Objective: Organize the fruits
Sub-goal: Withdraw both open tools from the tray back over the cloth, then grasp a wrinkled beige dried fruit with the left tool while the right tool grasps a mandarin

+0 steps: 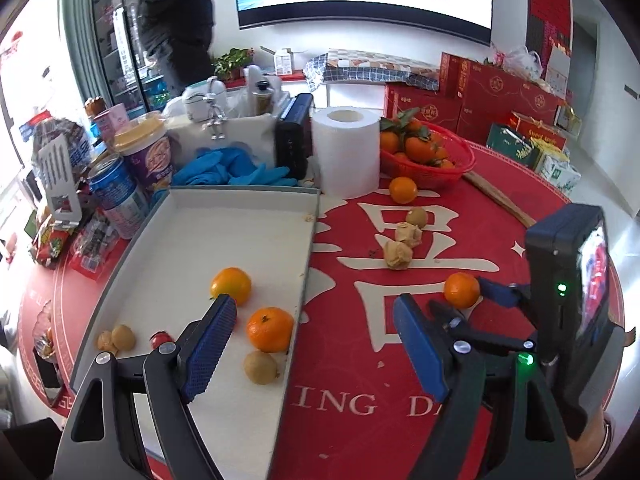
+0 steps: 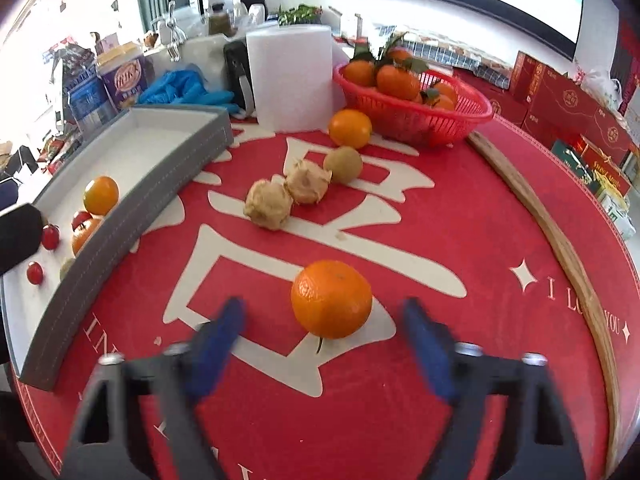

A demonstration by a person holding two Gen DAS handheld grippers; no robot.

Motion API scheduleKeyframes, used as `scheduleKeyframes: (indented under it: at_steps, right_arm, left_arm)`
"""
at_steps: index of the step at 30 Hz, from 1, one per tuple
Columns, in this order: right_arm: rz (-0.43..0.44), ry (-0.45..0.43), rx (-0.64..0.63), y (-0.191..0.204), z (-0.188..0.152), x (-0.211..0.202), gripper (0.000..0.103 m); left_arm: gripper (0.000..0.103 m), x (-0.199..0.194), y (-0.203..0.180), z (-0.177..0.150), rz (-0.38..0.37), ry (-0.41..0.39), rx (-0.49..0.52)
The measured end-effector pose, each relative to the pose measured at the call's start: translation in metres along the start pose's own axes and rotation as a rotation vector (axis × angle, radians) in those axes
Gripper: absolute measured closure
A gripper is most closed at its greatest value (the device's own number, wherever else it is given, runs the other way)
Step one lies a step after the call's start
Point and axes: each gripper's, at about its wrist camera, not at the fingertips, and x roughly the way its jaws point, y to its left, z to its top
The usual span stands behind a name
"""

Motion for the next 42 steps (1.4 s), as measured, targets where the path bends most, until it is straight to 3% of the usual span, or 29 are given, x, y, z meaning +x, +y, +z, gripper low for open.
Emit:
scheduleKeyframes:
  at_steps: [1, 7, 16, 22, 24, 25, 29, 36, 42]
  right_arm:
    - [0.004, -0.008, 0.008, -0.003, 0.000, -0.001, 0.067]
    - [0.151, -0.025, 0.173, -0.048, -0.012, -0.010, 0.067]
    - [0.217, -0.071, 0.378, -0.103, -0.044, -0.030, 0.066]
    - [0.247, -0.082, 0.409, -0.108, -0.046, -0.031, 0.066]
    - [0.254, -0.084, 0.415, -0.109, -0.046, -0.031, 0.066]
    - [0.256, -0.084, 0.416, -0.109, -0.046, -0.031, 0.066]
    - [0.258, -0.085, 0.418, -0.111, -0.048, -0.032, 0.066]
    - [0.226, -0.079, 0.395, -0.106, -0.046, -0.032, 0.066]
    - [0.067, -0.054, 0.266, -0.088, -0.041, -0.036, 0.066]
  left_arm:
    - [0.023, 0.005, -0.005, 0.001, -0.003, 0.010, 0.010]
    - [0.036, 0.041, -0.032, 0.009, -0.033, 0.080, 0.027]
    - [0.036, 0.097, -0.060, 0.021, -0.020, 0.140, 0.043]
    - [0.037, 0.118, -0.062, 0.030, -0.019, 0.144, 0.016]
    - [0.055, 0.120, -0.061, 0.032, -0.046, 0.139, 0.000]
    - [0.074, 0.119, -0.061, 0.032, -0.057, 0.137, -0.002]
    - [0.077, 0.111, -0.063, 0.025, -0.044, 0.131, 0.014]
    - [0.077, 0.075, -0.054, -0.018, -0.021, 0.112, 0.017]
    - [0.076, 0.067, -0.057, -0.031, 0.023, 0.058, 0.045]
